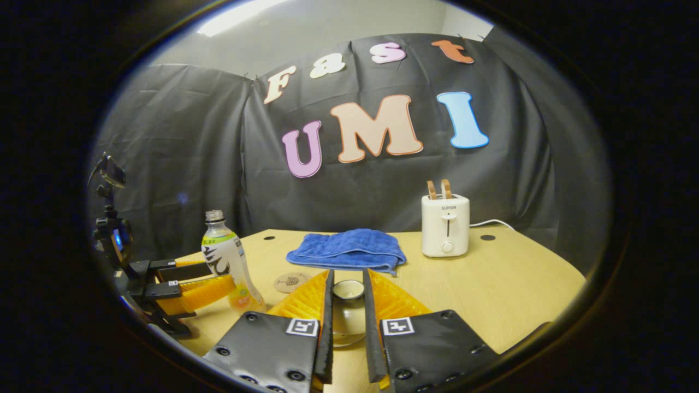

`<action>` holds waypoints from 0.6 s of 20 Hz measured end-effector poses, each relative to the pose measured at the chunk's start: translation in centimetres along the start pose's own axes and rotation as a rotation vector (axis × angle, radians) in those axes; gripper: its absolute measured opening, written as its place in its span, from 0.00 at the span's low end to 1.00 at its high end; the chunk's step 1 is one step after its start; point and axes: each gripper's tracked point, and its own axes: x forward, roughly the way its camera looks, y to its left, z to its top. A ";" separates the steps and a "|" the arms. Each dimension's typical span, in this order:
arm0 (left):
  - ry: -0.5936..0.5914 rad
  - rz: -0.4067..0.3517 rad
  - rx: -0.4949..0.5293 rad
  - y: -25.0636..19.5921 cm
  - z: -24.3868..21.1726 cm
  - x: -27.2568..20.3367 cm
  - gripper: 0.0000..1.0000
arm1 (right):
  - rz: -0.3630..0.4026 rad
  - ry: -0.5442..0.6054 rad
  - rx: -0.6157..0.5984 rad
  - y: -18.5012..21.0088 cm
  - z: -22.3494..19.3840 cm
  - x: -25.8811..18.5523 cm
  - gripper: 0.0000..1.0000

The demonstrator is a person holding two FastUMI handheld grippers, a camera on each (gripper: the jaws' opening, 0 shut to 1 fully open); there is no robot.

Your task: Open the teacup lid with one hand, grasp the water bottle and pour water into the teacup with the other hand; after pouring, place the water bottle on the coaster and then close the teacup lid.

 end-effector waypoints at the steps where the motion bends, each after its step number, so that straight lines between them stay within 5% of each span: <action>1: 0.009 0.005 -0.004 0.0 -0.2 0.2 0.94 | -0.002 0.000 0.000 -0.2 0.0 0.0 0.29; 12: 0.063 0.013 0.055 -0.3 -1.5 1.8 0.67 | -0.020 0.011 0.006 -1.7 -0.7 -0.1 0.27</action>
